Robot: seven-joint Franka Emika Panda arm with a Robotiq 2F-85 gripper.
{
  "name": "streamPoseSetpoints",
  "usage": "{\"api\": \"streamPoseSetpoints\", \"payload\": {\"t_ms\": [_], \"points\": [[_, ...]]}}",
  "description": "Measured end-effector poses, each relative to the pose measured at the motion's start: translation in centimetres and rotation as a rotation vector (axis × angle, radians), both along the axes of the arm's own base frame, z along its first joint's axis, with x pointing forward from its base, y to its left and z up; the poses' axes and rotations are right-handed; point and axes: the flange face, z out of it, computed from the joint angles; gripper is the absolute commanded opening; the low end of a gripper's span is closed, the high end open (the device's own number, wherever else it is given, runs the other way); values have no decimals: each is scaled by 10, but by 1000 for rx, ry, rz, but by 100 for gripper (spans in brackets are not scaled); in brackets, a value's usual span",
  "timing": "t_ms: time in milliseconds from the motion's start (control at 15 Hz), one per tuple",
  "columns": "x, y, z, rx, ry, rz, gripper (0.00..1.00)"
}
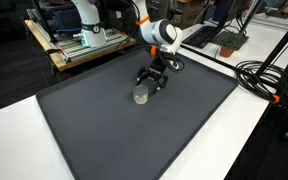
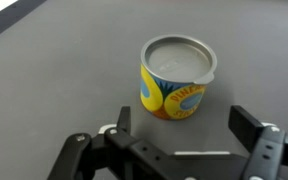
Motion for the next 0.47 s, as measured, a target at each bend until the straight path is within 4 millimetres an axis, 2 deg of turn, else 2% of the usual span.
{"api": "streamPoseSetpoints", "payload": {"t_ms": [200,467], "points": [[-30,9,25,116,19,65,100],[-84,24,61,245,31,223,100]]}}
